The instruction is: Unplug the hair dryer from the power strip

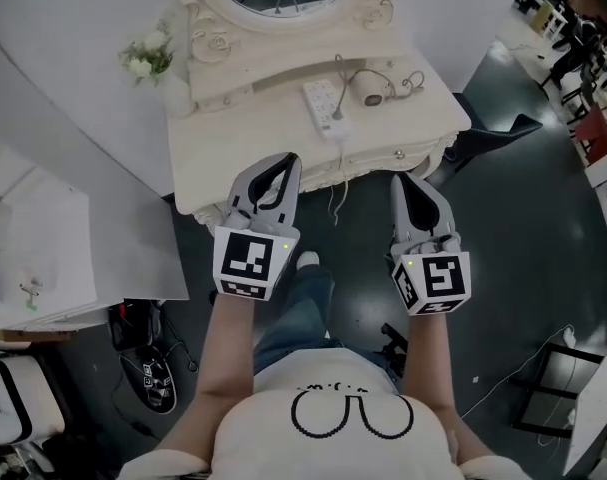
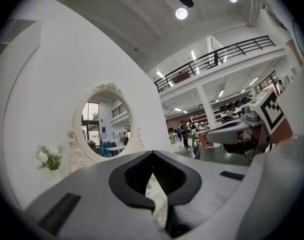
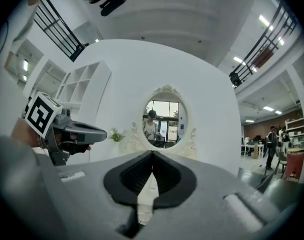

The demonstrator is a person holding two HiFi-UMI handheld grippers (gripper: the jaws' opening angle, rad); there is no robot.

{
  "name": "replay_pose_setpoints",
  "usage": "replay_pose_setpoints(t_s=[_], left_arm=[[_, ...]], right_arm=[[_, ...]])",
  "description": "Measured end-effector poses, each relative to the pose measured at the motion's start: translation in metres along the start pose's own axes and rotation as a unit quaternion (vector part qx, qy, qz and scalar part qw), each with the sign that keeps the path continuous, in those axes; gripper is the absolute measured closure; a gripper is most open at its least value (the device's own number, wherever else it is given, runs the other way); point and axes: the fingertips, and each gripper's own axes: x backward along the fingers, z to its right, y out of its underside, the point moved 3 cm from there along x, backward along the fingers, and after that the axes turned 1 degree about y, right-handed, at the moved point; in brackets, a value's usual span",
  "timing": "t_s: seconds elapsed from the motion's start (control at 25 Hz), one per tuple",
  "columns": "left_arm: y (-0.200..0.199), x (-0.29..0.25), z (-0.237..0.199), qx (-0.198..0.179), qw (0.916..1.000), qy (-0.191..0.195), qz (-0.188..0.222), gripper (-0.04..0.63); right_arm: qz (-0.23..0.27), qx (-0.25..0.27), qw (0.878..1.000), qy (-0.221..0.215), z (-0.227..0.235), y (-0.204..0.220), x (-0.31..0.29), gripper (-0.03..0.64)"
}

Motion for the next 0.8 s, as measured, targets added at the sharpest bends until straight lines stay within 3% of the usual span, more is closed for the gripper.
replay_pose_setpoints(t_s=[0.32,0.64,0.72,0.8], left_arm=[[0.026,-0.099,-0.068,0.015,0.9998,0.000,-0.011,0.597],[0.049,-0.195,-0.129,0.063,0.9970,0.042,-0.012,0.582],[0.061,-0.217,-0.138,0.071,0.9953,0.061,-0.025,0.507],[0.074,-0.236,-0.142,0.073,0.9930,0.084,-0.040,0.357]], right_arm=[[-0.008,-0.010,1.000,0.018,0.046,0.009,-0.108,0.617],[-0.033,0.006,0.999,0.019,0.074,0.024,-0.215,0.617],[-0.044,0.007,0.999,0.024,0.082,0.030,-0.236,0.617],[-0.051,-0.005,0.998,0.031,0.090,0.037,-0.256,0.617]])
